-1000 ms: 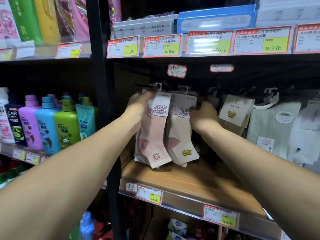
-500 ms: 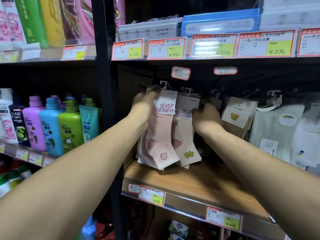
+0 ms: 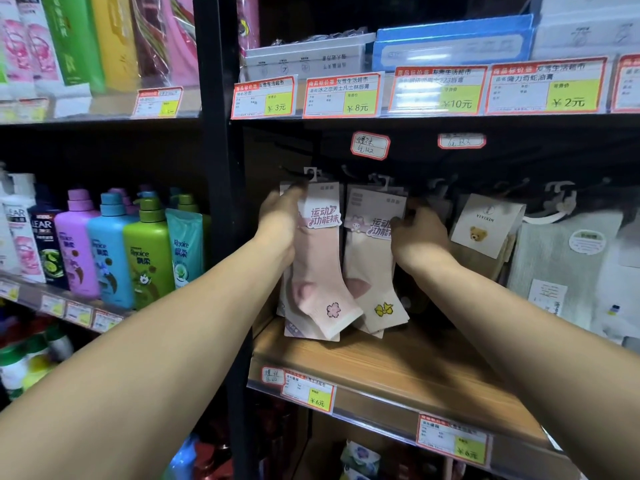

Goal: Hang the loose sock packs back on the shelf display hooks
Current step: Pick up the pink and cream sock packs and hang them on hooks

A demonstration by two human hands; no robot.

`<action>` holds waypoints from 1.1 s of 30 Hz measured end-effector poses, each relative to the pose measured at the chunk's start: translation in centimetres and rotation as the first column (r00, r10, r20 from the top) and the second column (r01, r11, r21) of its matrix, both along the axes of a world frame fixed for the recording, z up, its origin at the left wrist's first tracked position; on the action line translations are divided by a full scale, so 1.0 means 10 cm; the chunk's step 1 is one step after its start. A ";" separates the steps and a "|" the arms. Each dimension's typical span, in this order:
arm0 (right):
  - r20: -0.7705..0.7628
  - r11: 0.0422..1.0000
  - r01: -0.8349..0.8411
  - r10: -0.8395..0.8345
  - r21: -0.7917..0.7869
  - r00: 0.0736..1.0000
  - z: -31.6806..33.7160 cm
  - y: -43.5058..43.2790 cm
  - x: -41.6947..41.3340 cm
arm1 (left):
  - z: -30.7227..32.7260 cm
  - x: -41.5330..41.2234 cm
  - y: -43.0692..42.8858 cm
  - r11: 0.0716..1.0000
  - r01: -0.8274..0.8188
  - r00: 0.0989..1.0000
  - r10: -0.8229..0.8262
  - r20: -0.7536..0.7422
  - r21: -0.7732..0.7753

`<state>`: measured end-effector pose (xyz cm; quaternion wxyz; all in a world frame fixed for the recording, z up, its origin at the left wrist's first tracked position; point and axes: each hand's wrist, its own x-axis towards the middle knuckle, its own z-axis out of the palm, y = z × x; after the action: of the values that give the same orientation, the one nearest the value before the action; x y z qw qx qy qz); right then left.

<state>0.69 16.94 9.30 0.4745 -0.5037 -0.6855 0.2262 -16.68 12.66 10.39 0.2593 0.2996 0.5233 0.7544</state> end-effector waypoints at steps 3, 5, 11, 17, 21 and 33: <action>-0.004 1.000 -0.012 0.012 0.004 1.000 0.00 0.00 0.00 | -0.01 -0.03 0.03 1.000 -0.011 1.000 0.011 -0.005 -0.022; -0.010 1.000 -0.014 0.014 -0.002 1.000 0.00 0.00 0.00 | -0.03 -0.03 0.05 0.999 -0.004 1.000 0.004 -0.009 -0.035; -0.014 0.999 -0.037 0.037 -0.002 0.999 -0.01 -0.01 0.01 | 0.00 -0.04 0.08 0.995 -0.002 0.998 -0.004 -0.056 -0.100; -0.021 0.999 -0.054 0.054 0.006 0.998 -0.01 -0.02 0.02 | -0.02 -0.07 0.12 0.995 -0.010 0.996 0.001 -0.090 -0.096; -0.005 0.999 -0.042 0.042 0.008 0.999 -0.01 -0.01 0.02 | -0.02 -0.08 0.14 0.996 0.007 0.996 -0.015 -0.091 -0.092; -0.007 0.999 -0.031 0.031 -0.018 0.999 0.00 -0.03 0.02 | -0.07 -0.10 0.13 0.994 0.052 0.995 -0.060 -0.080 -0.093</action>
<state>0.87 16.62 9.35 0.4688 -0.4963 -0.6897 0.2415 -17.66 13.92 9.72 0.2719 0.3332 0.5588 0.7091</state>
